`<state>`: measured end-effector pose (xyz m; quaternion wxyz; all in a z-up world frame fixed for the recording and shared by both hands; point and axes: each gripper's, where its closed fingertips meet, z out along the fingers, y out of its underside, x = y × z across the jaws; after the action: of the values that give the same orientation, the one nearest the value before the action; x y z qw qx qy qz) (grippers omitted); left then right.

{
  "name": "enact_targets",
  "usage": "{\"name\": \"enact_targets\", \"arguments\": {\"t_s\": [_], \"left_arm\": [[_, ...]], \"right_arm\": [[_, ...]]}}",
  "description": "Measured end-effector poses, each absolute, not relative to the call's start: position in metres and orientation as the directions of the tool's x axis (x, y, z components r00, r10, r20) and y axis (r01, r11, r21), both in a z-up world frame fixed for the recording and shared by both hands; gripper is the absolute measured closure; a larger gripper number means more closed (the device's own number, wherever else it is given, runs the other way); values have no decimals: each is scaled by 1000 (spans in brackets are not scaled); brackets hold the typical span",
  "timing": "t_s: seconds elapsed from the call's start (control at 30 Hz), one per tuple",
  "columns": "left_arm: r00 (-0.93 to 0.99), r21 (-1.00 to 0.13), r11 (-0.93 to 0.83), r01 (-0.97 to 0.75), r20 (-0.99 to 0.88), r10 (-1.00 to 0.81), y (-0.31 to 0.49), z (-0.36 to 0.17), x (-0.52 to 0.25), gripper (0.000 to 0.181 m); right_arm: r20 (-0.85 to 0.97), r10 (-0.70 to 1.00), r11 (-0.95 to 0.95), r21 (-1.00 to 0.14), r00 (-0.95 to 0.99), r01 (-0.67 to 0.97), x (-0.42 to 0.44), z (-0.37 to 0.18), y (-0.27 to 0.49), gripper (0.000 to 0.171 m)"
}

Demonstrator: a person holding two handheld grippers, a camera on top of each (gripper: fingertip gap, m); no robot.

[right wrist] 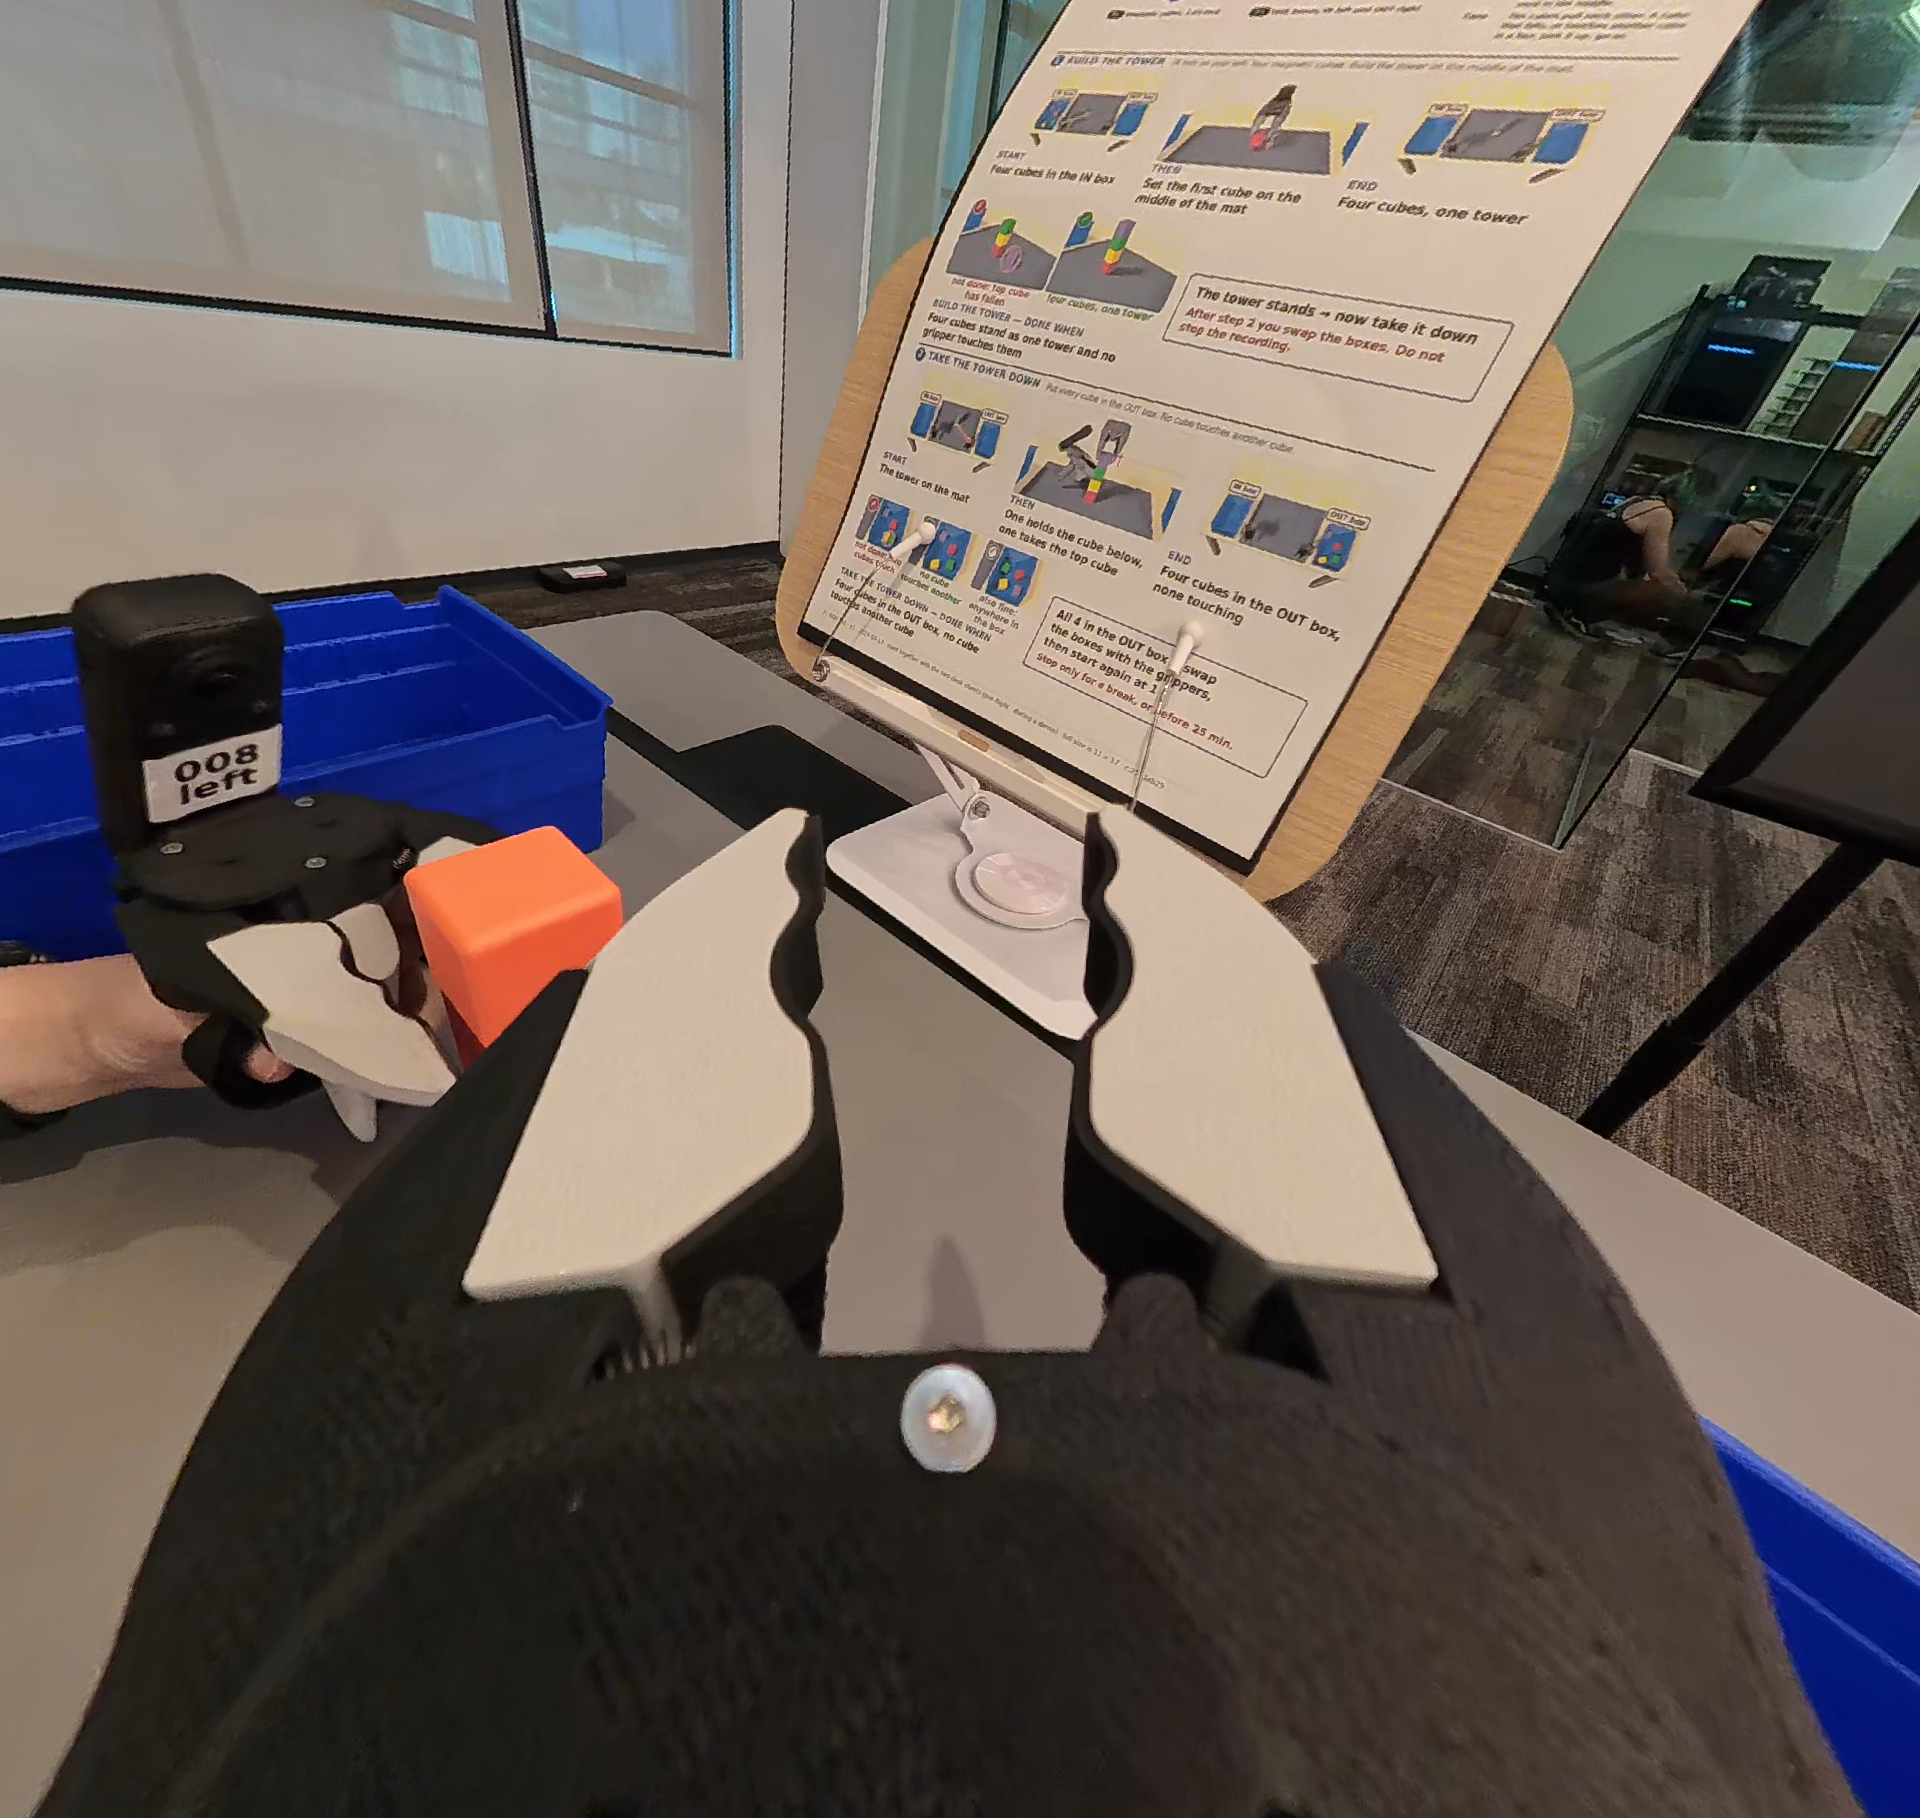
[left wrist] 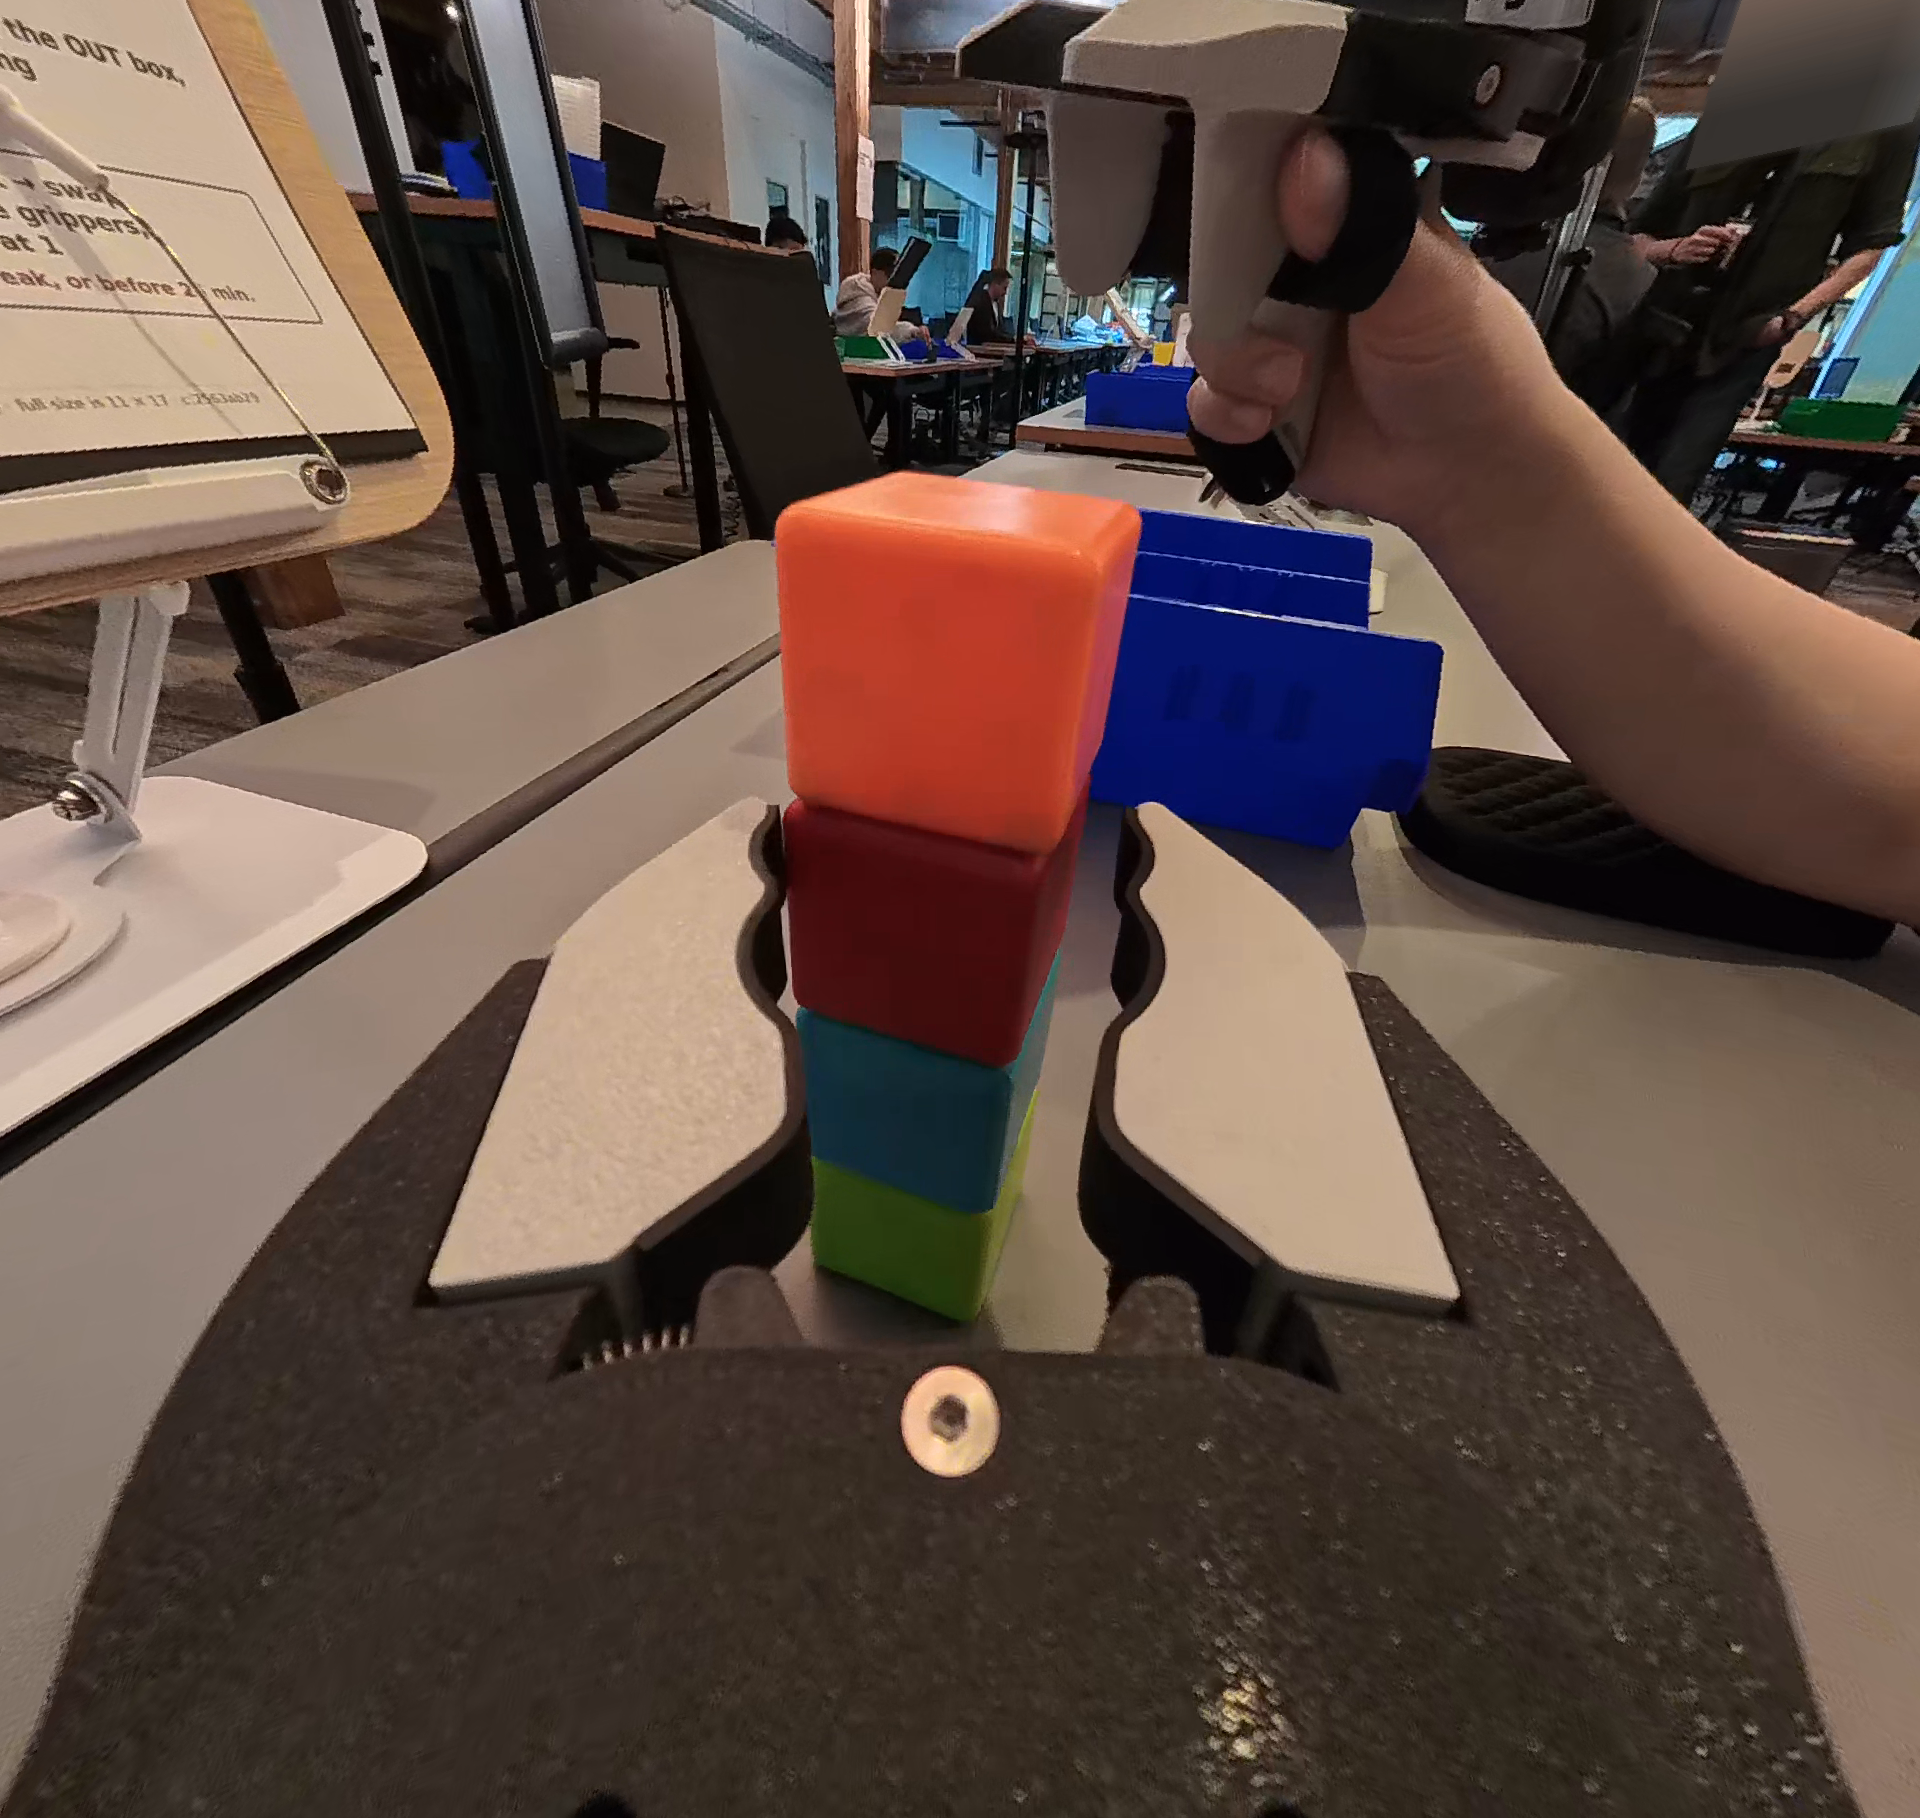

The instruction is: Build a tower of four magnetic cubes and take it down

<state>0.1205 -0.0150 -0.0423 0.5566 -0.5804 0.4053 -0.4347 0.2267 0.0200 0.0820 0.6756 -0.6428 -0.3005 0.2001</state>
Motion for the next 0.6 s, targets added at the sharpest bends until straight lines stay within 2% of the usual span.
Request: {"name": "enact_targets", "arguments": {"t_s": [0.43, 0.53, 0.6], "left_arm": [[253, -996, -93, 16, 94, -963, -12, -49, 120, 129], [237, -996, -91, 13, 92, -967, -14, -49, 122, 130], [228, -996, -90, 17, 92, -969, -14, -49, 124, 130]], "right_arm": [[149, 704, 61, -987, 695, 149, 213, 71, 19, 122], [87, 827, 20, -992, 556, 127, 190, 61, 5, 121], [1, 913, -36, -996, 408, 83, 167, 53, -11, 115]]}}
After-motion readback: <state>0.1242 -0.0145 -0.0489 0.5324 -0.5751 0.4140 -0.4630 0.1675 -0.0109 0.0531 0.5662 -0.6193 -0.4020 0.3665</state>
